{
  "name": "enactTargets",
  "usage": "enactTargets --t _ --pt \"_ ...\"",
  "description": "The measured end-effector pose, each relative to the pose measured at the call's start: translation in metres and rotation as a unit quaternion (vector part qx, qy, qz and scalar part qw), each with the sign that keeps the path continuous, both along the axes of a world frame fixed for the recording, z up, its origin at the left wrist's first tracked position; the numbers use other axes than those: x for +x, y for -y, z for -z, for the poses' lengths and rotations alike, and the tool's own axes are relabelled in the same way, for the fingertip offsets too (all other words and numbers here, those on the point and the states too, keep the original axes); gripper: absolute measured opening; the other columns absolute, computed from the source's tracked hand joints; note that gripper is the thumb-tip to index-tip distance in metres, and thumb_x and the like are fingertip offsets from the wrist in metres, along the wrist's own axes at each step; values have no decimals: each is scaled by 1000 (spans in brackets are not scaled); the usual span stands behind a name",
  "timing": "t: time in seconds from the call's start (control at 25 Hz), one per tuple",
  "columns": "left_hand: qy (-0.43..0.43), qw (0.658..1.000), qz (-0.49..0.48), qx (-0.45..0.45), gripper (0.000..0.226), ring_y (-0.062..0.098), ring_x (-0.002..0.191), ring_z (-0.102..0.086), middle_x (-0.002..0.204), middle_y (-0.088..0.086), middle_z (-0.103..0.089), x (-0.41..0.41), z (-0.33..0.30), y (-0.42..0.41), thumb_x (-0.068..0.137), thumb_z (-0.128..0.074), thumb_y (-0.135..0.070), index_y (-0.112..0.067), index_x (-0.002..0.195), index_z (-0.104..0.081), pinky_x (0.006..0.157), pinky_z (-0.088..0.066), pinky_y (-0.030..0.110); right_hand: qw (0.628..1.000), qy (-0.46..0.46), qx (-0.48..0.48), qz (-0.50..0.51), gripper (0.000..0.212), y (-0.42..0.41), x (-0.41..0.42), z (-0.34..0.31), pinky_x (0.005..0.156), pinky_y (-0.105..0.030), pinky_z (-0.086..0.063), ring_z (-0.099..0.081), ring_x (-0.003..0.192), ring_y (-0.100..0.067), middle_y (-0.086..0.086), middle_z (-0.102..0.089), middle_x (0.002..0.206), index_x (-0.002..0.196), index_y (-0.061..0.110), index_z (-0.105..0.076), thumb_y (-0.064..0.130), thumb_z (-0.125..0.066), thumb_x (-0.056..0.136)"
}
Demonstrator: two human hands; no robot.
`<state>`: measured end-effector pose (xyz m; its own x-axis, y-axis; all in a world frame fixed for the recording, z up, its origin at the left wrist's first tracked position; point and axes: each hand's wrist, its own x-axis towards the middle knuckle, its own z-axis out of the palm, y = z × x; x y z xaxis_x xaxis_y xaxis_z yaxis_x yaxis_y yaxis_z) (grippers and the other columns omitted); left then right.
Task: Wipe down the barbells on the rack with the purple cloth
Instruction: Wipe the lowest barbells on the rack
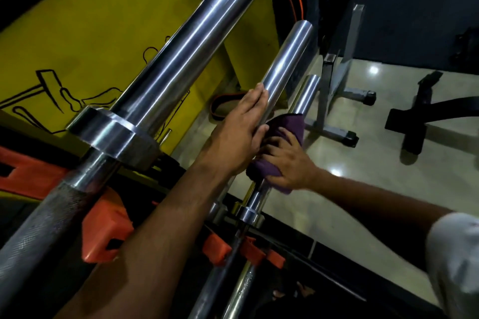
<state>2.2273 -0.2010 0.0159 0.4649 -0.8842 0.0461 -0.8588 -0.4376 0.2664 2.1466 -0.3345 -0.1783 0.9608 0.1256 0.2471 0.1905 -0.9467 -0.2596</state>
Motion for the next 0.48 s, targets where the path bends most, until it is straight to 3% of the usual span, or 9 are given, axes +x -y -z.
enactTargets --t 0.08,0.2,0.28,0.4,0.48 --pt "4 1000 -4 12 66 8 152 -7 167 -8 -1 -1 -1 0 105 -46 -23 -18 159 -11 115 -23 20 1000 -5 7 23 54 20 14 -19 119 -56 -18 -55 122 -26 -1 -70 116 114 24 -70 60 -35 94" --pt "10 1000 6 8 63 11 153 -6 168 -3 -3 0 0 0 105 -45 -22 -15 159 -12 118 -23 23 994 13 49 94 51 -30 3 -15 119 -59 -19 -58 117 -30 -5 -72 107 106 17 -73 55 -46 86" --pt "12 1000 7 9 61 10 153 -6 168 -3 -3 0 0 0 106 -43 -23 -15 159 -12 117 -22 21 996 47 55 48 57 -84 -21 6 120 -59 -16 -56 119 -30 -6 -69 108 108 14 -72 59 -49 83" --pt "5 1000 -2 12 61 8 152 -5 167 -6 -1 -1 2 0 107 -42 -24 -17 159 -11 114 -20 20 996 61 39 -48 56 -62 -18 8 117 -56 -23 -58 116 -27 -4 -69 111 114 15 -69 59 -46 87" --pt "4 1000 -2 8 61 8 152 -4 167 -6 -1 0 3 1 106 -43 -24 -18 159 -12 113 -18 17 997 70 32 0 49 -32 -4 -4 116 -56 -27 -60 112 -28 -3 -71 107 108 16 -71 54 -47 88"
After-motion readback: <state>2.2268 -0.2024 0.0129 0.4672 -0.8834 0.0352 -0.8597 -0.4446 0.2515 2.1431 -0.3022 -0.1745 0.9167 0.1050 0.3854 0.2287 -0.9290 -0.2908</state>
